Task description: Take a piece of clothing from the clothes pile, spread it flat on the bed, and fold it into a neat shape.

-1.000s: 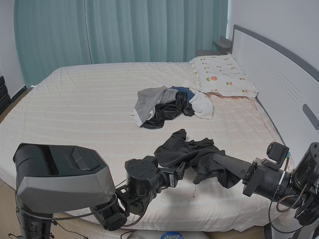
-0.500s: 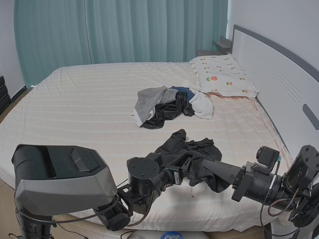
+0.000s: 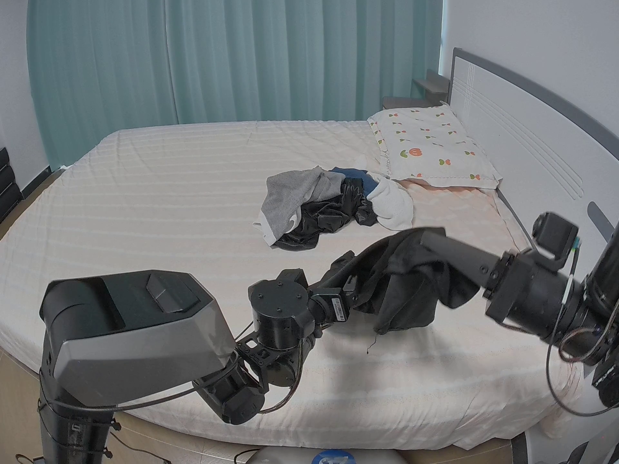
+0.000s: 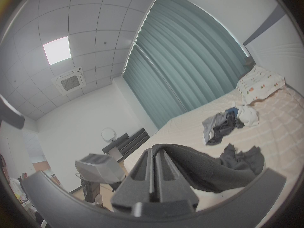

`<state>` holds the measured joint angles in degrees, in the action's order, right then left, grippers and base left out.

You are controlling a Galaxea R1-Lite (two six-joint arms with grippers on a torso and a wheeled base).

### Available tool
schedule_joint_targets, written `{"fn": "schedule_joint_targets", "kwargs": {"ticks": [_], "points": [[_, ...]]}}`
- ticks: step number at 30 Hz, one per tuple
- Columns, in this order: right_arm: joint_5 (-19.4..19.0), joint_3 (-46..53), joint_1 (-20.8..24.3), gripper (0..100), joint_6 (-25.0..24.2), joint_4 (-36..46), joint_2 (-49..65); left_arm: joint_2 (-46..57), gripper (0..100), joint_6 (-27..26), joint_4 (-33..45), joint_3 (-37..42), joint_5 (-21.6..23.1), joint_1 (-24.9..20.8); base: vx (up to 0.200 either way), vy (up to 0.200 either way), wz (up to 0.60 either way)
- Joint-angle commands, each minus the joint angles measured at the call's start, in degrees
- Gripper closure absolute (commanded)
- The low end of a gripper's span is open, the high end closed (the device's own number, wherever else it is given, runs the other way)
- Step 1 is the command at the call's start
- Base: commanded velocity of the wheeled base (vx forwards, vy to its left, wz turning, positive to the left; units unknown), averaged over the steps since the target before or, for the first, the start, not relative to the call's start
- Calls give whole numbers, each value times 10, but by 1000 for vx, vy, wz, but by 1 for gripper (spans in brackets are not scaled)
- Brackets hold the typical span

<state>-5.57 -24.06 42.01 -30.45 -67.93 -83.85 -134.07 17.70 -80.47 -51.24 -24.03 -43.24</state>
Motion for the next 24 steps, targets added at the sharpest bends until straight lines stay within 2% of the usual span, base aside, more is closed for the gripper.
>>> {"fn": "schedule_joint_targets", "kwargs": {"ticks": [1,6,9,13,18,24], "points": [[-17,-55,-44,100,1,35,53,-11,0,3,-1,8,-1,18,0,0,0],[-56,-91,-105,100,-1,41,50,-45,0,4,-2,4,-1,64,0,0,0],[-74,-95,-127,100,-3,50,45,-55,0,5,-2,-1,-1,83,0,0,0],[-90,-93,-133,100,-22,52,38,-54,0,15,0,-4,-1,93,0,0,0],[-91,-96,-133,100,-47,52,19,-55,0,25,1,3,3,88,0,0,0],[-91,-92,-132,100,-48,51,-9,-61,0,24,2,-3,4,78,0,0,0]]}}
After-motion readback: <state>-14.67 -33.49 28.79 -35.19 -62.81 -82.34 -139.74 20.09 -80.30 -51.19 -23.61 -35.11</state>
